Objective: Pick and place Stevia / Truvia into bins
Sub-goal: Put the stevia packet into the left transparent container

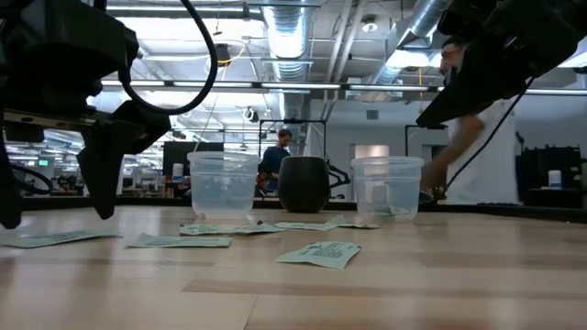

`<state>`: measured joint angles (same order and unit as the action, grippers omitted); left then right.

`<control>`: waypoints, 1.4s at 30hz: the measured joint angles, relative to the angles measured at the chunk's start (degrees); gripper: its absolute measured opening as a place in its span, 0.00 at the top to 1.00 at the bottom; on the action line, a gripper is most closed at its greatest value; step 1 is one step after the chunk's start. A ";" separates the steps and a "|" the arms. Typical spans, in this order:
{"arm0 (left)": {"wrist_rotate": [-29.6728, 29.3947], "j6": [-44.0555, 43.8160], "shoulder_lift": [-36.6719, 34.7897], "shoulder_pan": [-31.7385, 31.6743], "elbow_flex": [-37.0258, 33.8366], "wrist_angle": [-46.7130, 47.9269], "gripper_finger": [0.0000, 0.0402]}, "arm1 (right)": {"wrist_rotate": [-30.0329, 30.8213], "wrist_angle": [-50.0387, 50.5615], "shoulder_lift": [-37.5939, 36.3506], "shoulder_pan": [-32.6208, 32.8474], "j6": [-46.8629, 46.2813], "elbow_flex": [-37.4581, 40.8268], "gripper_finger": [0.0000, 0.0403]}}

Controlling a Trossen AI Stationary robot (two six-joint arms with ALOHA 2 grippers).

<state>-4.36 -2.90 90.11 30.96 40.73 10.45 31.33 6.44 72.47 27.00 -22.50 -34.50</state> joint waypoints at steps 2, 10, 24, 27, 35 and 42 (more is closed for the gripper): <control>0.40 -0.69 0.00 0.00 0.00 0.14 0.38 | 0.00 0.00 0.00 0.00 0.00 0.00 0.78; 0.06 -0.87 0.02 0.00 0.00 0.16 0.38 | 0.00 0.02 0.00 0.00 0.00 0.00 0.78; 2.25 -0.89 3.78 -0.15 0.20 -2.62 0.39 | 0.04 0.61 0.00 -0.09 0.44 0.00 0.78; 2.25 -0.68 3.80 -0.17 0.15 -2.73 0.39 | 0.04 0.63 0.00 -0.09 0.42 0.00 0.78; 2.25 -0.23 3.87 -0.15 0.09 -3.00 0.44 | 0.04 0.66 0.00 -0.09 0.04 0.00 0.78; 2.62 -0.24 4.02 -0.17 0.02 -4.04 0.63 | 0.05 0.66 0.00 -0.09 0.01 0.00 0.78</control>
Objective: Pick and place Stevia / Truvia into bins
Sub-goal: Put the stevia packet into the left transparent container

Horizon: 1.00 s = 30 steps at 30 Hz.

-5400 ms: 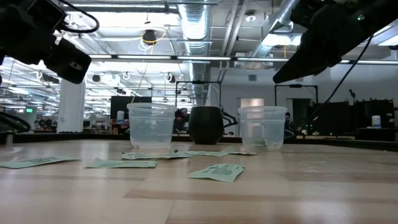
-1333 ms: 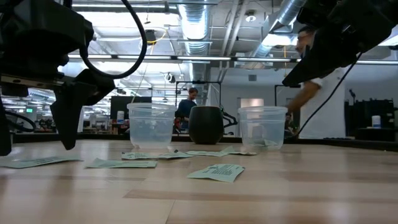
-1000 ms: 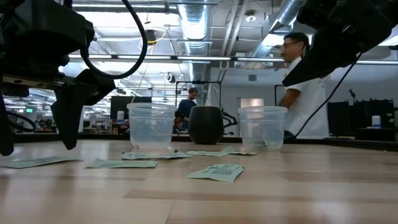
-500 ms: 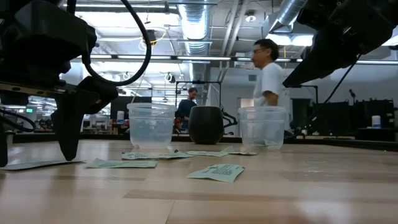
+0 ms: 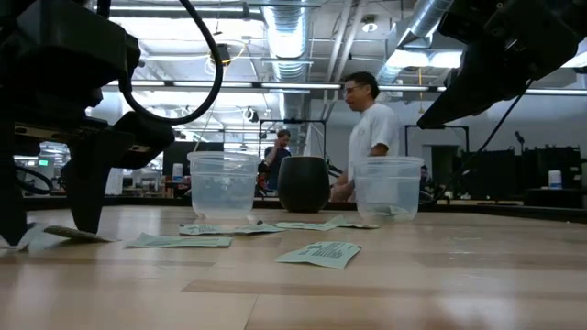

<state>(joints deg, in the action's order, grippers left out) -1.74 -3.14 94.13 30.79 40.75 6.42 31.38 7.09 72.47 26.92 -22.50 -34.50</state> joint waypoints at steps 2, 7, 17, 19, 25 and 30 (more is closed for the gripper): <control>0.10 -0.11 0.00 0.00 0.00 0.00 0.68 | -0.01 0.00 0.00 0.00 0.01 0.00 0.78; 0.22 -0.28 -0.02 -0.02 -0.04 -0.22 0.77 | -0.01 0.00 0.00 0.00 -0.01 0.00 0.78; -1.02 2.57 0.17 -0.02 4.66 8.40 0.86 | -0.01 -0.01 0.00 0.00 -0.01 0.00 0.78; -1.99 3.50 0.17 -0.02 6.75 12.12 0.89 | -0.03 -0.01 0.00 0.00 -0.01 0.00 0.78; -5.39 7.34 0.15 -0.02 12.75 21.14 0.95 | -0.03 -0.02 0.00 0.00 -0.01 0.00 0.78; -9.87 10.68 -0.59 -0.18 17.10 26.49 0.97 | -0.03 0.00 0.00 0.00 -0.01 0.00 0.78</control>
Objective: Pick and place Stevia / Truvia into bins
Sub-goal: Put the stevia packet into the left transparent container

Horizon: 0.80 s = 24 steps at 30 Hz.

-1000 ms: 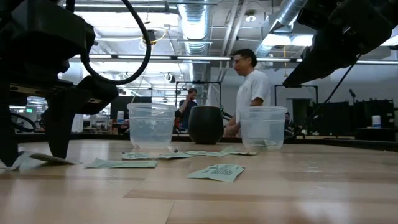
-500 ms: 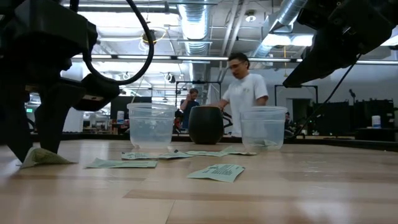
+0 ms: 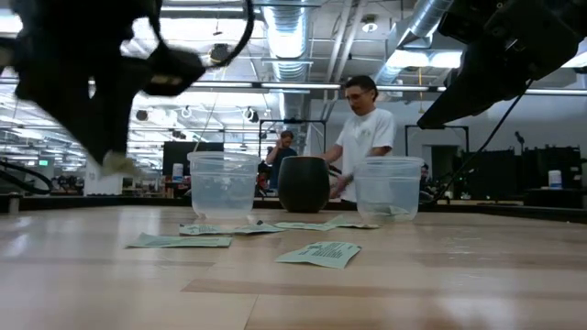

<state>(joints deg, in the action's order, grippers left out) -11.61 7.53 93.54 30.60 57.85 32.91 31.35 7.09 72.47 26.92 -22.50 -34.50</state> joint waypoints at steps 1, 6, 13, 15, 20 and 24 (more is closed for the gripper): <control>-0.54 0.49 -0.44 -0.28 0.67 0.32 0.97 | 0.00 0.00 0.00 0.00 0.00 0.00 0.78; -2.75 2.25 -5.15 -2.85 1.74 1.47 0.97 | 0.00 0.15 0.00 0.00 0.16 0.00 0.78; -2.83 6.01 -14.50 -10.01 1.80 3.13 0.96 | 0.04 0.19 0.00 -0.04 2.25 0.00 0.78; -2.83 7.74 -16.80 -12.62 1.83 3.39 0.96 | 0.05 0.17 0.00 -0.37 2.92 0.00 0.78; -2.48 11.96 -20.82 -19.66 1.83 3.78 0.96 | 0.15 0.13 0.00 -1.83 3.02 0.00 0.78; -0.13 15.81 -21.60 -25.09 1.83 3.71 0.96 | 0.20 0.09 0.00 -3.59 3.02 0.00 0.78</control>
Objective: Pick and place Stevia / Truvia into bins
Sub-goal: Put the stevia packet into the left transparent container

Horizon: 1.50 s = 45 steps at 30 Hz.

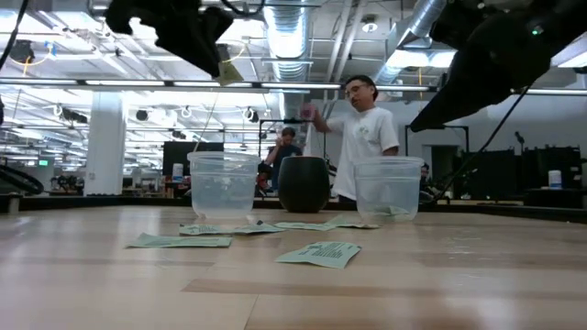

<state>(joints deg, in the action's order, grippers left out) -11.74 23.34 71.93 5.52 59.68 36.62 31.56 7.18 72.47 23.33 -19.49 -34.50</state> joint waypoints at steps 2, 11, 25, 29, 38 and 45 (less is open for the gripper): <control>2.11 1.67 0.15 -2.56 0.00 -0.03 0.96 | 0.01 0.04 0.00 -1.05 0.00 0.00 0.78; 6.68 8.90 1.29 -12.07 0.02 -0.25 0.96 | -0.01 0.08 -0.02 -6.31 3.16 0.00 0.78; 15.03 11.19 1.32 -19.97 0.02 -0.07 0.96 | -0.15 0.09 0.00 -13.69 6.62 0.00 0.78; 15.67 11.58 1.32 -20.28 0.02 -0.05 0.96 | -0.18 0.11 0.00 -14.74 7.55 0.00 0.78; 15.77 11.57 1.32 -20.26 0.02 -0.01 0.94 | -0.47 0.60 0.00 -14.73 7.54 0.00 0.78; 13.84 10.88 1.32 -20.26 0.02 -0.02 0.82 | -1.73 1.62 0.00 -14.74 7.52 0.00 0.78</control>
<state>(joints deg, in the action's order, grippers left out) 2.09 34.22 73.25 -14.74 59.70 36.60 29.82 8.80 72.47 8.59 -11.97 -34.50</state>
